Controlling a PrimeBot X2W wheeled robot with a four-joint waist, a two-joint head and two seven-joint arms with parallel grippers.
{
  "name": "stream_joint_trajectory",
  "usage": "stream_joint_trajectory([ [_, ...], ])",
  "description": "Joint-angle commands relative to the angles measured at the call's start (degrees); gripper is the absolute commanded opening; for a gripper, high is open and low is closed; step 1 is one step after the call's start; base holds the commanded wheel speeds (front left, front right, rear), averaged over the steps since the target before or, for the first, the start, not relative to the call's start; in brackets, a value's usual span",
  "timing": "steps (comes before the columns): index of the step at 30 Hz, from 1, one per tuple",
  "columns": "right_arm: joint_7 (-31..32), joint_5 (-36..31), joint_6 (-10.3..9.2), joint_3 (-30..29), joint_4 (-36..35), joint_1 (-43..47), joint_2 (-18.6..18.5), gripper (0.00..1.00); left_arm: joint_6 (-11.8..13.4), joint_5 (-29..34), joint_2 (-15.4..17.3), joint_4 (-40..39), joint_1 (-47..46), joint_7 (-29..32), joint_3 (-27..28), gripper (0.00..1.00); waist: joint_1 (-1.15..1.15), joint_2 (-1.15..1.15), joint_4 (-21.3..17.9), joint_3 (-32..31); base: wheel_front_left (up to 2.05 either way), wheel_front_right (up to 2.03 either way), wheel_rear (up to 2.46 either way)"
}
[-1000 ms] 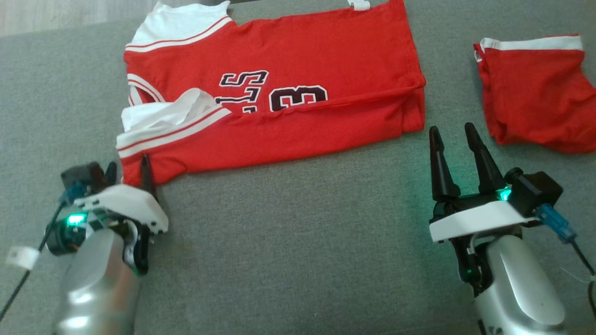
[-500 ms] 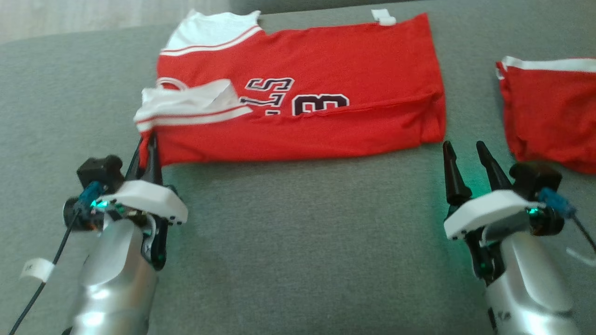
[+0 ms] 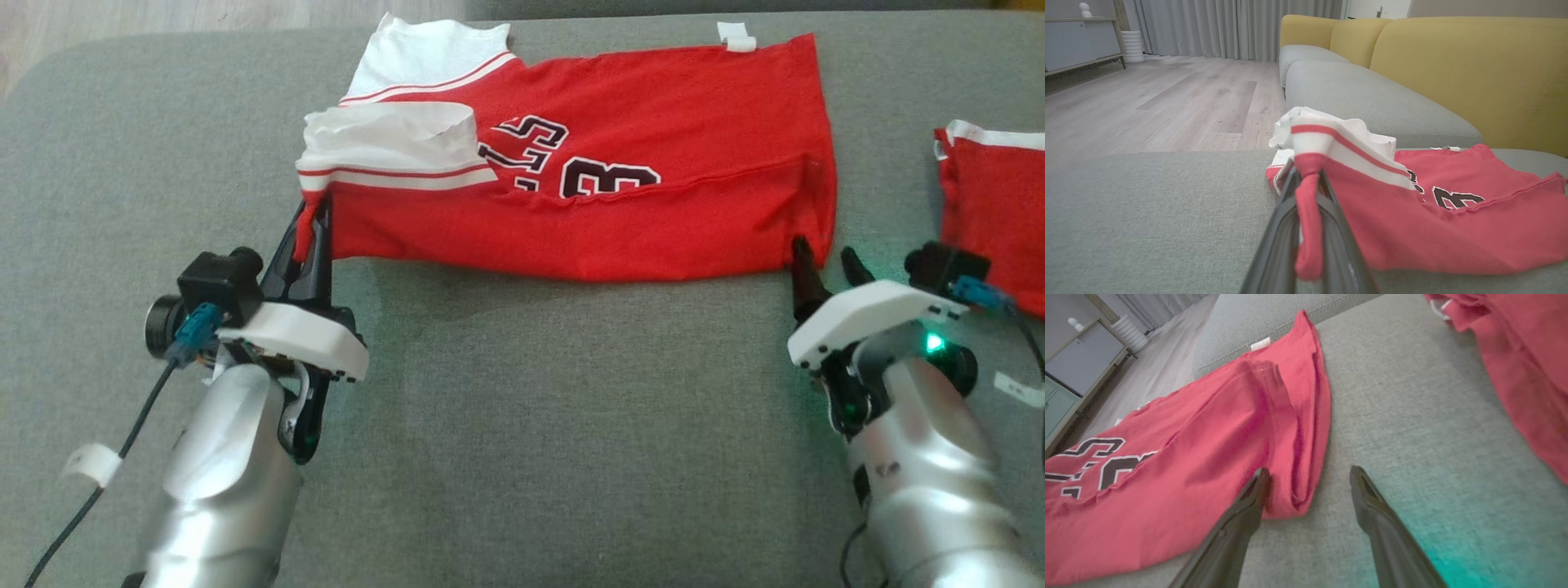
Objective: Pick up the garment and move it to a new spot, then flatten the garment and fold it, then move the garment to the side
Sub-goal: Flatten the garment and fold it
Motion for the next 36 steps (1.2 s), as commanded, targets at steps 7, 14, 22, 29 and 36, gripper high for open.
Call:
stream_joint_trajectory([
  [7,-4.7,1.9,-0.04,4.3,8.2,-7.8,0.4,1.0,0.6,0.0,1.6,-3.0,-0.1,1.1,1.0,0.0,0.0,0.0,0.4,0.7,0.0,0.0,0.0],
  [14,-8.1,0.5,-0.04,7.1,14.2,-10.7,0.4,0.0,1.1,-0.7,2.4,-2.1,1.2,1.4,1.2,0.0,0.0,0.0,-0.4,-0.5,0.0,0.0,0.0],
  [22,-9.7,-2.5,-0.04,7.8,16.9,-10.1,0.3,0.0,1.7,-1.8,3.3,-0.6,4.7,1.1,1.8,0.0,0.0,0.0,-1.8,-4.7,0.0,0.0,0.0],
  [29,-6.6,-2.4,-0.04,9.4,16.7,-6.6,-0.3,0.0,2.1,-2.7,4.3,-0.8,10.1,3.0,1.5,0.0,0.0,0.0,-2.7,-10.0,0.0,0.0,0.0],
  [36,-2.2,-0.1,-0.04,12.4,12.6,-1.5,-1.8,0.0,2.9,-3.8,5.3,-4.6,16.8,6.3,1.3,0.0,0.0,0.0,-3.6,-13.5,0.0,0.0,0.0],
])
